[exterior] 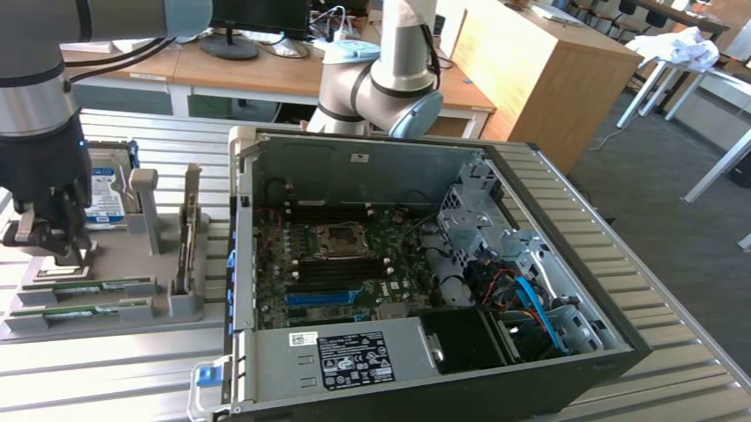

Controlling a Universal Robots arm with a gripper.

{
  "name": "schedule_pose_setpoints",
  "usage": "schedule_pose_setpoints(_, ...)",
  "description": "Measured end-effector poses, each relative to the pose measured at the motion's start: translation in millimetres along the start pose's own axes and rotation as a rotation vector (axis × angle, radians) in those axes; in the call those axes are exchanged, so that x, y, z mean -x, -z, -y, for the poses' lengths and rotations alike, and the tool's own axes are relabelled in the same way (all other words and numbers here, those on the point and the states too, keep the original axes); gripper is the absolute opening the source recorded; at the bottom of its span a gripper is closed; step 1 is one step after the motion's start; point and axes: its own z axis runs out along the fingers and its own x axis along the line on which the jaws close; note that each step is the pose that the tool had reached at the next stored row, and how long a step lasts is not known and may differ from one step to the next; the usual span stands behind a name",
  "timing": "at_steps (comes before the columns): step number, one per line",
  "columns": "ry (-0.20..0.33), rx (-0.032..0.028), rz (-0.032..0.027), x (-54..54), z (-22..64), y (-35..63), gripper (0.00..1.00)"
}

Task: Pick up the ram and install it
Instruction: 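Pick up the ram and move it above insertion slot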

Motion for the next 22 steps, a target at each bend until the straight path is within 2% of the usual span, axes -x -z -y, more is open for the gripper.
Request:
schedule_pose_setpoints(16, 0.0, 0.0001, 0.0, -16.8, -0.8, 0.2, 0.31)
schedule_pose_setpoints(22, 0.0, -0.0001, 0.0001, -17.3, -0.8, 0.0, 0.31)
